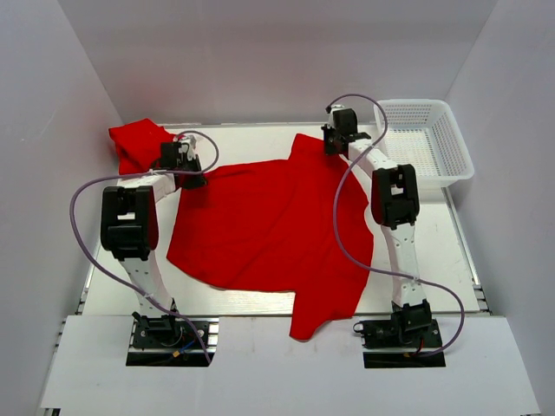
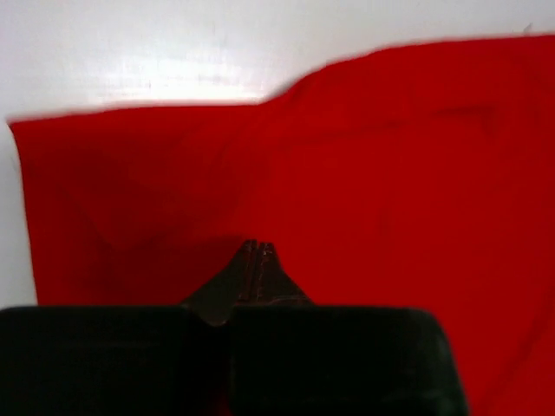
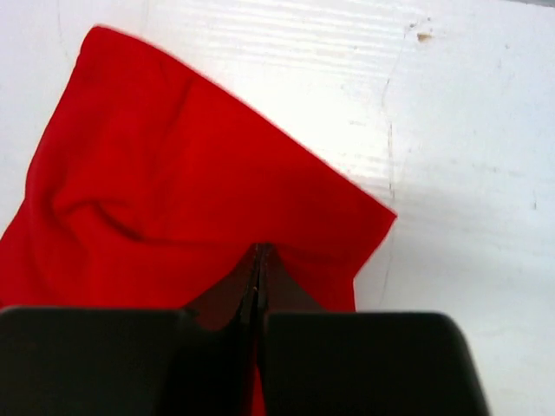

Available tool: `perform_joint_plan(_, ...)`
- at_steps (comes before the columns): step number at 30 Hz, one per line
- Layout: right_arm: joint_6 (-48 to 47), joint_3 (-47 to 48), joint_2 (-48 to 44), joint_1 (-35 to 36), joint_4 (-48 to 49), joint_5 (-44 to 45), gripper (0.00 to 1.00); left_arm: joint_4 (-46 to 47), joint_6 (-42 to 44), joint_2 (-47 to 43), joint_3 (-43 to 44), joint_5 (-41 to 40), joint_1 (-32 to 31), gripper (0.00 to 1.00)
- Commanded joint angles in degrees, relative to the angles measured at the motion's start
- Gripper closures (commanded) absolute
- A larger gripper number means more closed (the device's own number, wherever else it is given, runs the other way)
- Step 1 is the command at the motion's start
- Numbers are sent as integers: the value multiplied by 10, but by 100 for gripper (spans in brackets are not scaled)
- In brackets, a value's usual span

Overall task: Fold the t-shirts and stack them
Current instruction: Flatten out the tshirt

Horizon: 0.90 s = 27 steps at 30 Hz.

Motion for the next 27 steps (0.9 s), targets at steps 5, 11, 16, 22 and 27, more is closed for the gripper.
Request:
perform_joint_plan(5, 50, 112, 72, -19, -70, 14, 100, -42, -18, -2, -2, 9, -13, 88)
perform_joint_plan(11, 70, 136, 85, -39, -66, 14, 100, -65, -23, 66, 56, -28, -26, 84)
perform_joint_plan(16, 81, 162, 101, -50, -67, 22, 100, -79, -46, 132, 130, -98, -32, 84)
perform_joint_plan(22, 63, 138, 78, -61, -34, 30, 100, -42, -77, 176, 179, -124, -32, 84)
perform_joint_plan(27, 48, 144, 61, -65, -26, -2, 86, -48, -84, 191, 206, -69, -37, 84)
